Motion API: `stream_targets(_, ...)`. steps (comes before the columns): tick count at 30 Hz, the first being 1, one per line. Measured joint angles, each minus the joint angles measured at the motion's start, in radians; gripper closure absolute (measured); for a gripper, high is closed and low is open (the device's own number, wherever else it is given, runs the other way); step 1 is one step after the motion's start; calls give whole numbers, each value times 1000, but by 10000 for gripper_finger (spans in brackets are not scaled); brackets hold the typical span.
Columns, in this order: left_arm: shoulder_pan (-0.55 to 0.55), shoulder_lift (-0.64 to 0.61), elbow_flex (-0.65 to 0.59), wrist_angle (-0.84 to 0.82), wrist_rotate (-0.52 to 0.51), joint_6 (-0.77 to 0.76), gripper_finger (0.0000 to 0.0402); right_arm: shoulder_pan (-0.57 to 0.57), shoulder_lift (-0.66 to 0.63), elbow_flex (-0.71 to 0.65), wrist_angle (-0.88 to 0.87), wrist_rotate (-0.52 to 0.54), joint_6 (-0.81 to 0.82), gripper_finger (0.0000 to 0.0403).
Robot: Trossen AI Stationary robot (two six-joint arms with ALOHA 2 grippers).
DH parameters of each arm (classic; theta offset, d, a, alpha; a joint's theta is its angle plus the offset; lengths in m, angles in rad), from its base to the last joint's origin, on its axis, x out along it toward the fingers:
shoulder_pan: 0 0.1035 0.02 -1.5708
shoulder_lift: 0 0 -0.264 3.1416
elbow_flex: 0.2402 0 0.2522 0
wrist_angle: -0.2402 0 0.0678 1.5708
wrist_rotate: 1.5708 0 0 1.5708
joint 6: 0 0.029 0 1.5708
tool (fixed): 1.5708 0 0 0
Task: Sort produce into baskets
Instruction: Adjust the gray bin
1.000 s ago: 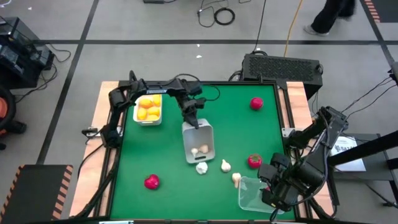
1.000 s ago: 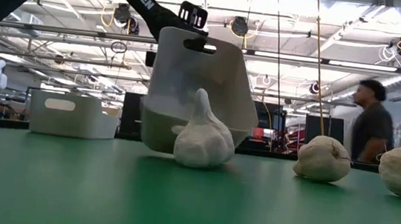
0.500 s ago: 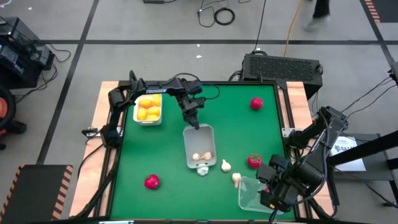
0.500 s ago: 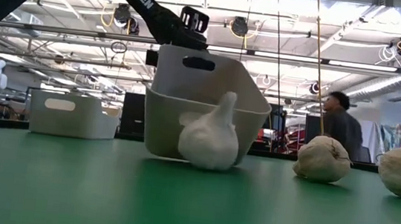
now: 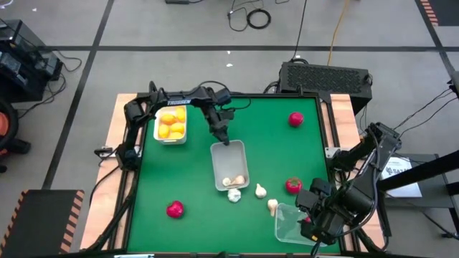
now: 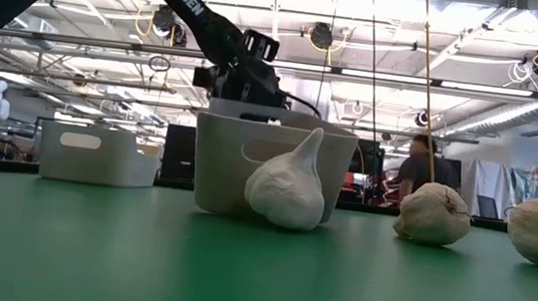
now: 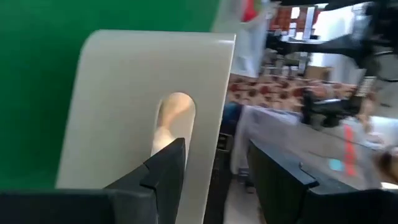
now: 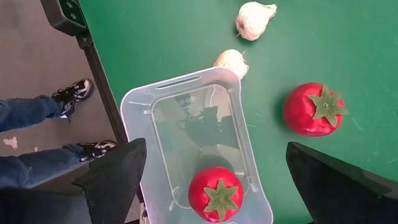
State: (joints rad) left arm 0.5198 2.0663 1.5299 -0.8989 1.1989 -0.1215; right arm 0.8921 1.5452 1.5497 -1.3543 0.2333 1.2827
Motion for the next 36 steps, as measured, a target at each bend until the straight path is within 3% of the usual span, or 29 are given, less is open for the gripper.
stream_targets(19, -12, -6, 37, -30, -532, 92, 223, 0, 0, 0, 20, -3, -8, 26)
stream_targets(24, -28, -17, 114, -35, -598, 110, 223, 0, 0, 0, 20, -3, -11, 26)
stream_targets(28, -32, -70, 186, -69, -653, 110, 224, 0, 0, 0, 20, 2, -20, 26)
stream_targets(36, -100, -283, 165, -157, -1020, 104, 226, -29, 0, 0, 23, 96, -62, 26)
